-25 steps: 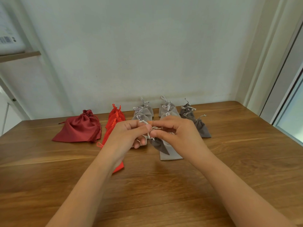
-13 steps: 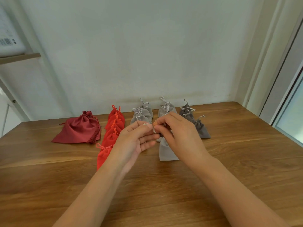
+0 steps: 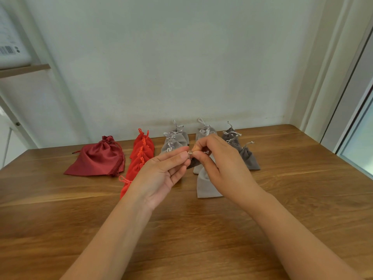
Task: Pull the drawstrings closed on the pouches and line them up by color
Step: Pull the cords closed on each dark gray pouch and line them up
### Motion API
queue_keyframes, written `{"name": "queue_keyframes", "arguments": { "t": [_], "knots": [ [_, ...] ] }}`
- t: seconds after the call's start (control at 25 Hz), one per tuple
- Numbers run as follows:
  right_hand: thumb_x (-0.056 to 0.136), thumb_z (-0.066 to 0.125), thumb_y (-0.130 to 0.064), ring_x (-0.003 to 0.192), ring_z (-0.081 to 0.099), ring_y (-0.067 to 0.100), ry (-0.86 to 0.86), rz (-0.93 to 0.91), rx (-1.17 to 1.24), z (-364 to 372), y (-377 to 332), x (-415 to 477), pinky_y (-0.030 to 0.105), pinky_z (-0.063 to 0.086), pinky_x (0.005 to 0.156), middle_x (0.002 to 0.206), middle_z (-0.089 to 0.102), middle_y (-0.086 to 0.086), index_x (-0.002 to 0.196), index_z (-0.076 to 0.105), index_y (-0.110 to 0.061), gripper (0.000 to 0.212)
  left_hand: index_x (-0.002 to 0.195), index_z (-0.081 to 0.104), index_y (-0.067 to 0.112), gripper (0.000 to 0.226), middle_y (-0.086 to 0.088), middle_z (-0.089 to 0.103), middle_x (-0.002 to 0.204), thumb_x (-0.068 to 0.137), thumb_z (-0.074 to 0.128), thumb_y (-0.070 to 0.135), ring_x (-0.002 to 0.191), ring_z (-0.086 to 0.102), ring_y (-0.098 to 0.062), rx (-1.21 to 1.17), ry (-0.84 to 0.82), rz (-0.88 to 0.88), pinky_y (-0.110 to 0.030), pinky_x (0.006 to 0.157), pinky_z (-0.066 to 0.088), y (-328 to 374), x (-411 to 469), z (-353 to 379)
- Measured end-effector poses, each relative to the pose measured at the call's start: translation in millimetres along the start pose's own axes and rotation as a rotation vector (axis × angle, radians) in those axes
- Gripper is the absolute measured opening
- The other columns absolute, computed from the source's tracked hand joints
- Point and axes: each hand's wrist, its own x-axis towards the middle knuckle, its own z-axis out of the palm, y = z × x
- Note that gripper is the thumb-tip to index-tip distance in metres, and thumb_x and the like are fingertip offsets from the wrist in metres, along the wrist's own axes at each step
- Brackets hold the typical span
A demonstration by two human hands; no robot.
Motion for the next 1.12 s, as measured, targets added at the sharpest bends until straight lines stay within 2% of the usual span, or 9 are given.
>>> {"name": "queue_keyframes", "arguments": {
  "t": [0.12, 0.24, 0.36, 0.44, 0.6, 0.72, 0.92, 1.0, 1.12],
  "knots": [
    [0.094, 0.055, -0.02, 0.087, 0.054, 0.007, -0.006, -0.017, 0.075, -3, -1, 0, 0.02, 0.045, 0.077, 0.09, 0.058, -0.008, 0.094, 0.058, -0.015, 0.006, 0.067, 0.078, 0.013, 0.016, -0.002, 0.071, 0.067, 0.06, 0.067, 0.004, 0.057, 0.067, -0.007, 0.063, -0.024, 0.034, -0.014, 0.054, 0.054, 5, -1, -2],
    [0.093, 0.056, -0.026, 0.089, 0.059, 0.012, 0.016, 0.011, 0.223, -10, -3, 1, 0.029, 0.049, 0.078, 0.092, 0.064, -0.007, 0.091, 0.063, -0.017, 0.012, 0.075, 0.069, 0.012, 0.018, -0.002, 0.07, 0.067, 0.058, 0.072, 0.007, 0.058, 0.065, -0.008, 0.197, -0.054, 0.154, -0.016, 0.056, 0.053, 8, -2, -5],
    [0.096, 0.053, -0.016, 0.109, 0.058, 0.005, -0.067, 0.121, 0.399, -17, -1, 2, 0.028, 0.046, 0.094, 0.112, 0.065, -0.016, 0.105, 0.066, -0.022, 0.017, 0.076, 0.064, 0.014, 0.018, 0.002, 0.067, 0.068, 0.066, 0.075, 0.006, 0.063, 0.062, -0.006, 0.434, -0.075, 0.307, -0.015, 0.061, 0.05, 9, -4, -7],
    [0.094, 0.056, -0.013, 0.113, 0.055, -0.002, -0.204, 0.161, 0.388, -17, 0, 2, 0.019, 0.043, 0.097, 0.113, 0.064, -0.019, 0.113, 0.063, -0.027, 0.025, 0.075, 0.063, 0.013, 0.017, 0.003, 0.068, 0.068, 0.071, 0.074, 0.0, 0.066, 0.063, -0.006, 0.542, -0.087, 0.382, -0.013, 0.063, 0.049, 10, -4, -7],
    [0.084, 0.07, -0.024, 0.101, 0.059, 0.001, -0.229, 0.228, 0.3, -11, 3, 0, 0.026, 0.049, 0.091, 0.102, 0.064, -0.013, 0.106, 0.062, -0.029, 0.024, 0.077, 0.063, 0.012, 0.018, 0.005, 0.068, 0.07, 0.078, 0.069, -0.005, 0.071, 0.064, -0.007, 0.651, -0.14, 0.47, -0.017, 0.069, 0.051, 7, -3, -8],
    [0.079, 0.076, -0.02, 0.089, 0.06, -0.001, -0.183, 0.226, 0.317, -9, 1, 0, 0.017, 0.048, 0.081, 0.09, 0.064, -0.014, 0.097, 0.062, -0.022, 0.023, 0.079, 0.059, 0.015, 0.024, 0.008, 0.065, 0.071, 0.08, 0.066, -0.008, 0.07, 0.063, -0.009, 0.684, -0.099, 0.519, -0.023, 0.069, 0.052, 4, -2, -8],
    [0.085, 0.069, -0.02, 0.089, 0.064, 0.006, -0.187, 0.235, 0.47, -8, -3, 1, 0.018, 0.049, 0.081, 0.091, 0.068, -0.005, 0.096, 0.067, -0.015, 0.012, 0.08, 0.059, 0.029, 0.03, 0.003, 0.066, 0.067, 0.085, 0.064, 0.0, 0.062, 0.061, -0.023, 0.737, 0.012, 0.581, -0.049, 0.066, 0.052, -1, -2, -8],
    [0.089, 0.06, -0.023, 0.085, 0.065, 0.011, -0.14, 0.265, 0.562, -11, -1, 3, 0.023, 0.051, 0.08, 0.087, 0.071, 0.001, 0.092, 0.07, -0.013, 0.014, 0.083, 0.06, 0.031, 0.026, 0.001, 0.066, 0.065, 0.086, 0.065, 0.006, 0.062, 0.063, -0.015, 0.763, -0.003, 0.592, -0.044, 0.066, 0.051, -1, -4, -8],
    [0.083, 0.067, -0.007, 0.076, 0.068, 0.012, -0.096, 0.351, 0.7, -13, 2, 5, 0.021, 0.052, 0.073, 0.078, 0.072, 0.004, 0.087, 0.064, -0.012, 0.007, 0.081, 0.063, 0.028, 0.021, -0.003, 0.066, 0.066, 0.084, 0.069, 0.008, 0.062, 0.062, -0.016, 0.805, -0.008, 0.633, -0.034, 0.063, 0.049, 0, -7, -6]
  ]
}}
